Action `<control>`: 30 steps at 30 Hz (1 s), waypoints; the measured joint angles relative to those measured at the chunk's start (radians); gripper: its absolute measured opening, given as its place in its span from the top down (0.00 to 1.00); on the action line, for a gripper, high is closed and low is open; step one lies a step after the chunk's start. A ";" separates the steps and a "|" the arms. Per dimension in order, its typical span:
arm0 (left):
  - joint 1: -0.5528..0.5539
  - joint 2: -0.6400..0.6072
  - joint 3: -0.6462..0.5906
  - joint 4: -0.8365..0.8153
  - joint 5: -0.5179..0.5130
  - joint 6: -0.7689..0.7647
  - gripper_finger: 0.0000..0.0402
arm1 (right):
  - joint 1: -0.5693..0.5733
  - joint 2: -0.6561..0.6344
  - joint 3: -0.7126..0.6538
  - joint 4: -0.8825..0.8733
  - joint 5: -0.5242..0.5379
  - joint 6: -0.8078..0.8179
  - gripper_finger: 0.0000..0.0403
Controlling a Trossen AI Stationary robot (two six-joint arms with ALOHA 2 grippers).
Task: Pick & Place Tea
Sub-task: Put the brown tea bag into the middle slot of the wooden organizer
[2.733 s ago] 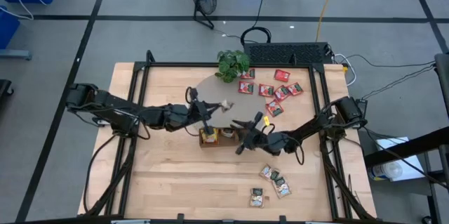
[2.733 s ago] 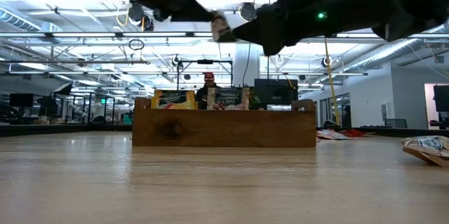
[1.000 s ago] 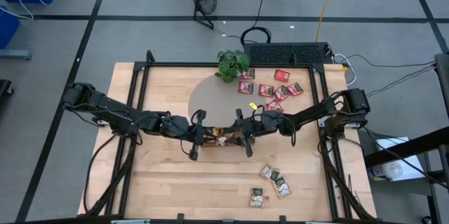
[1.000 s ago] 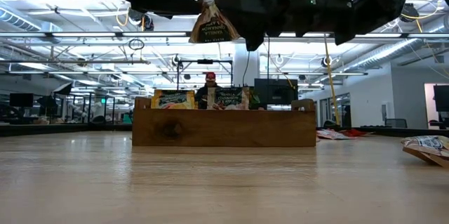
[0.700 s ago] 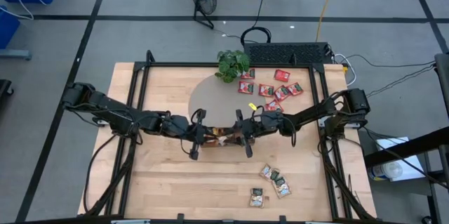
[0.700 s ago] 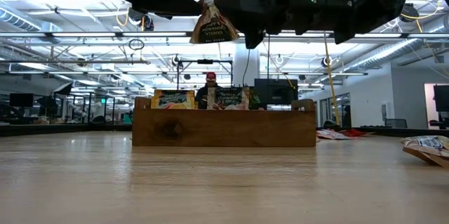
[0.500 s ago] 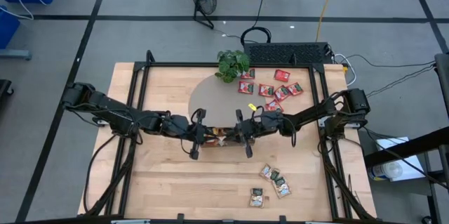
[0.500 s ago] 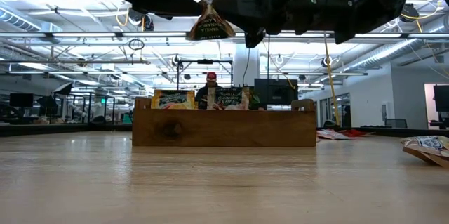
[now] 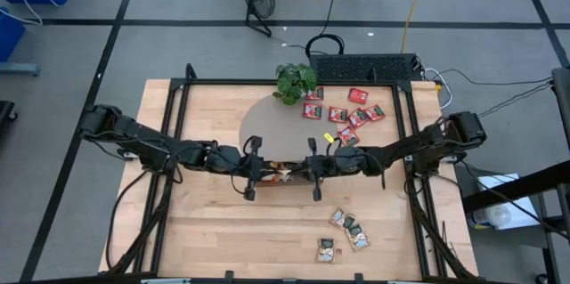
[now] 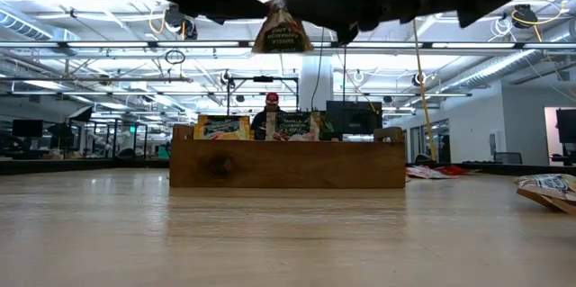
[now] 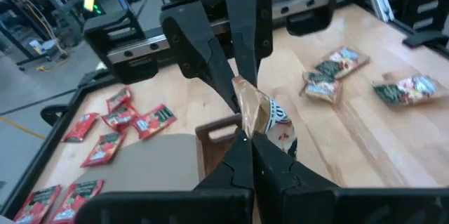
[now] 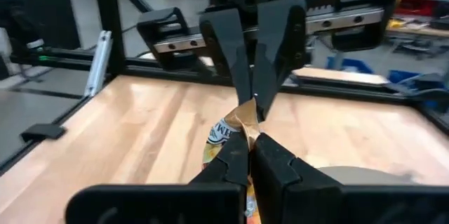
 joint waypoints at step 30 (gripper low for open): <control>0.001 -0.005 -0.003 0.015 -0.015 0.007 1.00 | 0.064 0.034 -0.065 0.009 0.192 -0.029 1.00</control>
